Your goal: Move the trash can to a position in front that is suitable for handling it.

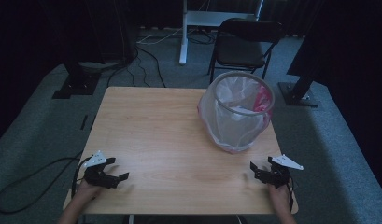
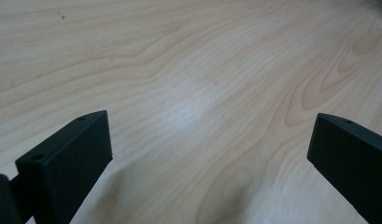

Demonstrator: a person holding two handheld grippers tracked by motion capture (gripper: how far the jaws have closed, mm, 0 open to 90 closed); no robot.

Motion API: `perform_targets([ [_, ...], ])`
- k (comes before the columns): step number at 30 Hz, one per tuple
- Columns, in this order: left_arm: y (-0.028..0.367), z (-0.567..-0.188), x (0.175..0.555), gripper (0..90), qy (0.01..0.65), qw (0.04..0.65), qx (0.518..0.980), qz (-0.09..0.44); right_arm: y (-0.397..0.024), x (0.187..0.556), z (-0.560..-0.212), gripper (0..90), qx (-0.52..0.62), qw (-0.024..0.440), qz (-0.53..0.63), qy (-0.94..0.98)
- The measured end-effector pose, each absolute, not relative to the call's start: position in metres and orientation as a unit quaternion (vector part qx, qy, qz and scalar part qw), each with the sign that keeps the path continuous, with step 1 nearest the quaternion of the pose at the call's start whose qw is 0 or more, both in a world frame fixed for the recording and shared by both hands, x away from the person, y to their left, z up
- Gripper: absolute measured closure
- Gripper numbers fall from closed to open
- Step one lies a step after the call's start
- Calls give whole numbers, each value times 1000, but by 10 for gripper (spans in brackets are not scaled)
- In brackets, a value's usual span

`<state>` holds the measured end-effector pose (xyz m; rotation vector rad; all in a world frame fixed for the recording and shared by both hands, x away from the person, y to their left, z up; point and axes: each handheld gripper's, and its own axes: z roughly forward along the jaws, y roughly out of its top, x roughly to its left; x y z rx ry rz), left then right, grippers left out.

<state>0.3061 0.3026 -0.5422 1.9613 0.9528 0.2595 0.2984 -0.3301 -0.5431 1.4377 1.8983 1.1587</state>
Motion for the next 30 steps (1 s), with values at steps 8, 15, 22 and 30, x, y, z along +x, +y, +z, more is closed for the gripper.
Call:
perform_targets([
  [8,283,-541,335,0,370,448,808,99,-345,304,-540,108,547,264,426,670],
  [15,256,-534,351,0,340,455,818,93,-353,307,-536,108,556,262,439,656],
  [22,229,-527,363,0,316,473,818,88,-355,311,-529,108,552,268,450,649],
  [30,198,-517,384,0,298,493,812,95,-359,326,-522,108,557,287,464,627],
])
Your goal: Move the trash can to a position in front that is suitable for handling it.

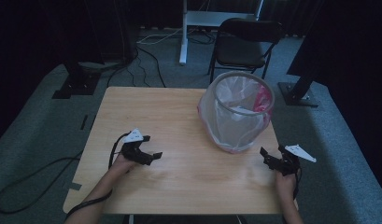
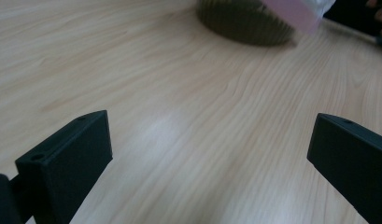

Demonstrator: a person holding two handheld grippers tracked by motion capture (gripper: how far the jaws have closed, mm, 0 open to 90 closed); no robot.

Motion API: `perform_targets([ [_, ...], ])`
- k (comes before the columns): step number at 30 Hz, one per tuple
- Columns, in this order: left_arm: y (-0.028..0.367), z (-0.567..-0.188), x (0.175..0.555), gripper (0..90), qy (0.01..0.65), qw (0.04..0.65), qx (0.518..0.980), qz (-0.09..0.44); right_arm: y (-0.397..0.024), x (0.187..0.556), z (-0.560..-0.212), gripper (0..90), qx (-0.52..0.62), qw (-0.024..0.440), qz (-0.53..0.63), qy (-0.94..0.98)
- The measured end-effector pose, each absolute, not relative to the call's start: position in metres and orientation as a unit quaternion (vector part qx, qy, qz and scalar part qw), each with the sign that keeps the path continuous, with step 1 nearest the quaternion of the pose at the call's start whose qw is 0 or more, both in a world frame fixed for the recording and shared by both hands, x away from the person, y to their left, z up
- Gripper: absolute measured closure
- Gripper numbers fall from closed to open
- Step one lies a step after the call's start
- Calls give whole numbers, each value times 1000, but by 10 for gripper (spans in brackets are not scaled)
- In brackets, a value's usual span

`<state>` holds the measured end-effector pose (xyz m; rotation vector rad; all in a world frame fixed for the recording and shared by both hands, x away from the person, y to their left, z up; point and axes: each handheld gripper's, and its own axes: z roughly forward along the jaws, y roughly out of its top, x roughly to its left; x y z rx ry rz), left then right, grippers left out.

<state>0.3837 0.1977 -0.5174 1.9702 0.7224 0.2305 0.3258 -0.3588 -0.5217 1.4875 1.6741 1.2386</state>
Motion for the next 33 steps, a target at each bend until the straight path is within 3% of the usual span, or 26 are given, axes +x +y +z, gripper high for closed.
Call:
perform_targets([
  [33,88,-474,471,0,280,506,807,122,-389,395,-483,108,593,316,486,559],
])
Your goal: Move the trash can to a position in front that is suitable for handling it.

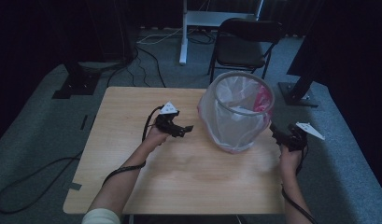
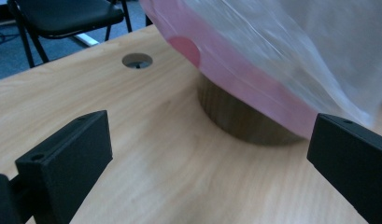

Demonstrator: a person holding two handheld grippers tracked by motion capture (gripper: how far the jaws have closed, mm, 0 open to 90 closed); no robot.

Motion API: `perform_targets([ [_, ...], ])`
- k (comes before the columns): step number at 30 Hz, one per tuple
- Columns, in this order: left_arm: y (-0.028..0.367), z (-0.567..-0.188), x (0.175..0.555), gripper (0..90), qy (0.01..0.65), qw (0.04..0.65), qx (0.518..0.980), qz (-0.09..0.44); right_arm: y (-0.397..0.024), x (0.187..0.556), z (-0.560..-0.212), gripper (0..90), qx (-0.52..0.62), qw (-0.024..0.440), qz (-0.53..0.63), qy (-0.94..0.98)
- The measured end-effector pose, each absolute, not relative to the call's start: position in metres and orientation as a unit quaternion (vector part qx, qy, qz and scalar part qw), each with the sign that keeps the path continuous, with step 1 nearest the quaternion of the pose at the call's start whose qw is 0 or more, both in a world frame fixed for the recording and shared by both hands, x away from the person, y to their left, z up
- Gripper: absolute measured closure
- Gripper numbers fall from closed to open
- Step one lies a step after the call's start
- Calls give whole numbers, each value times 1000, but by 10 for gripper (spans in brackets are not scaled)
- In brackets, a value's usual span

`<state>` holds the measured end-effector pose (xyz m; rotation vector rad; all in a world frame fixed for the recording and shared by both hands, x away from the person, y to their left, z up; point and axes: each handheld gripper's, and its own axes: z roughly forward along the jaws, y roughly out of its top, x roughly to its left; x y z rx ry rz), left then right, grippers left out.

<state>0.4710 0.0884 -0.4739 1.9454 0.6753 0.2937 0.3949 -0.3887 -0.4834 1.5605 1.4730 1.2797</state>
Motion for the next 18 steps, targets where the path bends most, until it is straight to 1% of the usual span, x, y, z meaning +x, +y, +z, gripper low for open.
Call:
perform_targets([
  [1,80,-469,482,0,285,506,804,130,-390,403,-480,108,594,319,485,557],
  [5,73,-465,489,0,287,516,795,139,-391,414,-476,108,598,323,479,556],
  [6,66,-463,493,0,287,509,797,151,-391,420,-473,108,597,326,477,557],
  [12,52,-457,503,0,286,511,797,151,-390,436,-469,108,602,323,474,556],
  [14,46,-455,508,0,291,505,797,159,-387,444,-466,108,597,326,467,565],
  [18,41,-455,512,0,301,497,797,166,-385,454,-465,108,595,315,461,578],
])
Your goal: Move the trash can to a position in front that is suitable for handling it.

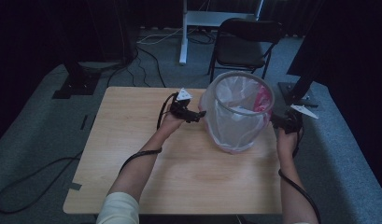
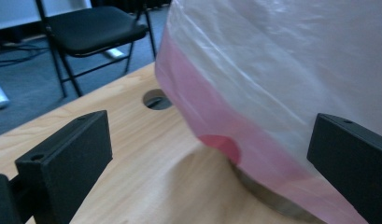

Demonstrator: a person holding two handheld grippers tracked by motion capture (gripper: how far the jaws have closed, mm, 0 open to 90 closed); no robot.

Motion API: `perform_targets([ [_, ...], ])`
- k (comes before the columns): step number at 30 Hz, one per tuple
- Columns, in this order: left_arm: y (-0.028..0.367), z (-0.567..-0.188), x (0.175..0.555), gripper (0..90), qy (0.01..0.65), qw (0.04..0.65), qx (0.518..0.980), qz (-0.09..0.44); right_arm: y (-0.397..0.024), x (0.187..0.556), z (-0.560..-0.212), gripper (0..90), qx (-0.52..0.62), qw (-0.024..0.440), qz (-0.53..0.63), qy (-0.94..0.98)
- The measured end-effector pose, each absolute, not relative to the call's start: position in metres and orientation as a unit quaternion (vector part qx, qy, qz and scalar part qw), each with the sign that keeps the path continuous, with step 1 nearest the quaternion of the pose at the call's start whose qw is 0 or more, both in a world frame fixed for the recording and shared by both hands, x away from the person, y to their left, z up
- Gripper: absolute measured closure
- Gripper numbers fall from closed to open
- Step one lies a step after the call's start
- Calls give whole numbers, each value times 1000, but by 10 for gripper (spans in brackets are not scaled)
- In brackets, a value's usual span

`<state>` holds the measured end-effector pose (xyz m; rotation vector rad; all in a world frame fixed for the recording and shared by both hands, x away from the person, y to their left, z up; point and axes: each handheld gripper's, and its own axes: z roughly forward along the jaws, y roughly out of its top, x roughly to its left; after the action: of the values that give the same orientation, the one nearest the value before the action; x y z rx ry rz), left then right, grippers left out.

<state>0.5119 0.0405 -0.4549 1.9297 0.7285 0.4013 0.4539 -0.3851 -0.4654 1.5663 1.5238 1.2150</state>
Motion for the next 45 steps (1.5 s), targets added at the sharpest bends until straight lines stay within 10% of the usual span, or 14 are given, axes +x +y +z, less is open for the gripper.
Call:
perform_targets([
  [45,44,-443,510,0,300,482,807,163,-354,472,-455,154,560,236,493,622],
])
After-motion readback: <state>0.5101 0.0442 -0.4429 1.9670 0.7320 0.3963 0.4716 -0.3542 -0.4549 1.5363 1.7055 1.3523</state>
